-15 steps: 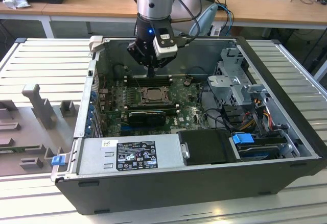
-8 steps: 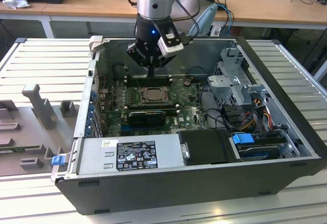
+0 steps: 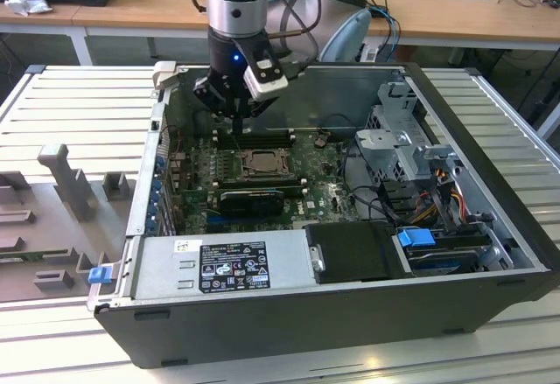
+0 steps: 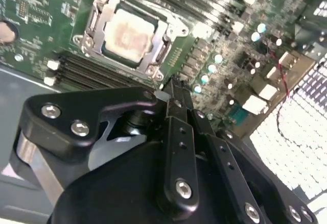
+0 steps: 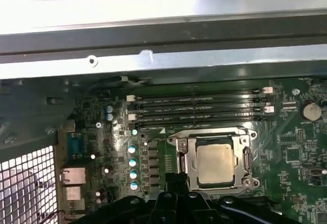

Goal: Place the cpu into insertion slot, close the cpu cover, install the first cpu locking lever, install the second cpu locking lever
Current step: 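Install the first cpu locking lever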

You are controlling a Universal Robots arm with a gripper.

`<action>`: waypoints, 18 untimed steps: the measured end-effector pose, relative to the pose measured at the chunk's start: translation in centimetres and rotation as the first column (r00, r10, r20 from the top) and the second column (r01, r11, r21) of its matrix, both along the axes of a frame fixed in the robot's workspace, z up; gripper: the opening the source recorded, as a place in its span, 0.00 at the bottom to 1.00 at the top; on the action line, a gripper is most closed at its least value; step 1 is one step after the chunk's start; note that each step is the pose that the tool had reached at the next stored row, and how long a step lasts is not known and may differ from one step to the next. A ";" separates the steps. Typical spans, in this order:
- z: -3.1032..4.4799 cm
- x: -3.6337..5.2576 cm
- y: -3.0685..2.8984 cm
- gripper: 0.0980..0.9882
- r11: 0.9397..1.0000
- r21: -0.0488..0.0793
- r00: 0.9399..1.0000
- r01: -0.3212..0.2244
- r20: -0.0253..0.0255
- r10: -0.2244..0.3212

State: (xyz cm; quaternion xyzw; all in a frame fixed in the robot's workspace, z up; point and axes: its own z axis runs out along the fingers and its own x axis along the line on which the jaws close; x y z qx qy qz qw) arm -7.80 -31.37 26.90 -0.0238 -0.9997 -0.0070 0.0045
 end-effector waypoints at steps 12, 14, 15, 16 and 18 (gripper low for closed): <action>-1.17 -3.14 1.87 0.01 1.000 0.006 1.000 -0.013 0.000 0.013; -1.30 -3.14 2.69 0.01 1.000 0.006 1.000 -0.014 0.000 0.014; -1.34 -3.13 2.96 0.01 1.000 0.006 1.000 -0.014 0.000 0.014; -1.36 -3.07 3.04 0.01 1.000 0.006 1.000 -0.014 0.000 0.014; -1.38 -2.87 3.06 0.01 1.000 0.006 1.000 -0.014 0.000 0.014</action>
